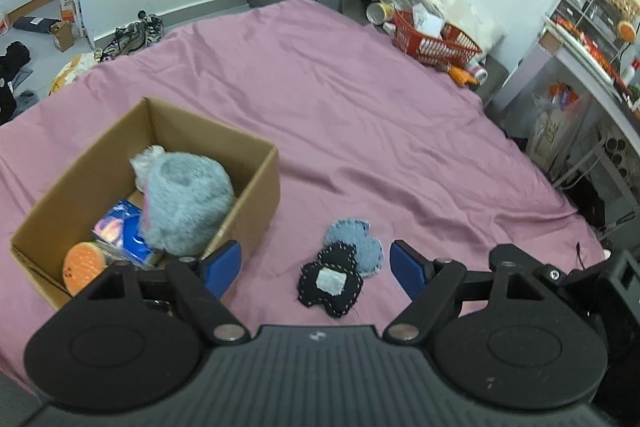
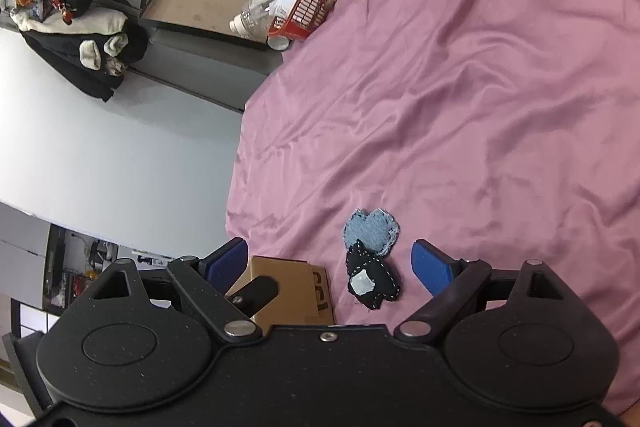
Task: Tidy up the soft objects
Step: 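Move both tools to the black-and-blue patch plush on the sheet, then grasp the black patch with the left tool while the right tool grasps the blue patch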
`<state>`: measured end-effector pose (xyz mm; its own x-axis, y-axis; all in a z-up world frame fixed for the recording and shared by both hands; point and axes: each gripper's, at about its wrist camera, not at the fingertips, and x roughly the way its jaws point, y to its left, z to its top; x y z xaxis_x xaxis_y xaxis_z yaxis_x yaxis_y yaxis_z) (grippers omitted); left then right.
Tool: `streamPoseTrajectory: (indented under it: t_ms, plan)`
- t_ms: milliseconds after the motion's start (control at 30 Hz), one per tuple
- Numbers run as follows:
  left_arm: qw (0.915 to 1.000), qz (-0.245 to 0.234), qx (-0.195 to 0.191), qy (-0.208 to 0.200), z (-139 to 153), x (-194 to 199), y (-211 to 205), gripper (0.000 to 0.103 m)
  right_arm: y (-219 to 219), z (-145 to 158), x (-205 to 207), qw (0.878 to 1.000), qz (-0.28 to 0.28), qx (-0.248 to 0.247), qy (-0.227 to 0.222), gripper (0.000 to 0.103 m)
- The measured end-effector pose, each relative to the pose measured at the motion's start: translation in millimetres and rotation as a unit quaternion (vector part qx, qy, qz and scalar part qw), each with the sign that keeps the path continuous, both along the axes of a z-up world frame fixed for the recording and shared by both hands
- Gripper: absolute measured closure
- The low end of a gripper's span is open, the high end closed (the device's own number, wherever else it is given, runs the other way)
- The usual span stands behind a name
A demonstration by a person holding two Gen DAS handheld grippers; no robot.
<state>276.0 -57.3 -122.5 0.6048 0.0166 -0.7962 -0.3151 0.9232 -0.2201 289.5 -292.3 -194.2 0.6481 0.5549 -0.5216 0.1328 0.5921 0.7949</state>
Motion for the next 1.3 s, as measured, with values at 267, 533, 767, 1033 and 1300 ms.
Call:
streamPoseTrajectory:
  t_ms: [267,533,767,1033,1300]
  plan:
    - [0.9998,-0.002,0.003,0.018,-27,12,-11,0.024,-6,-26,19,0.999,-0.004,0.003,0.034,0.014]
    - [0.9991,-0.008,-0.008,0.04,-52,30,-19,0.026,-6,-49,28,0.997,-0.019,0.014,0.068,0.022]
    - [0.9977,-0.019,-0.014,0.063,-80,44,-19,0.027,-4,-66,34,0.996,-0.018,0.021,0.087,0.035]
    - [0.9951,-0.023,-0.04,0.087,-101,56,-12,0.063,8,-81,47,0.994,-0.01,0.04,0.101,0.037]
    - [0.9985,-0.009,-0.007,0.053,-85,55,-10,0.067,11,-92,55,0.991,-0.012,0.073,0.108,0.039]
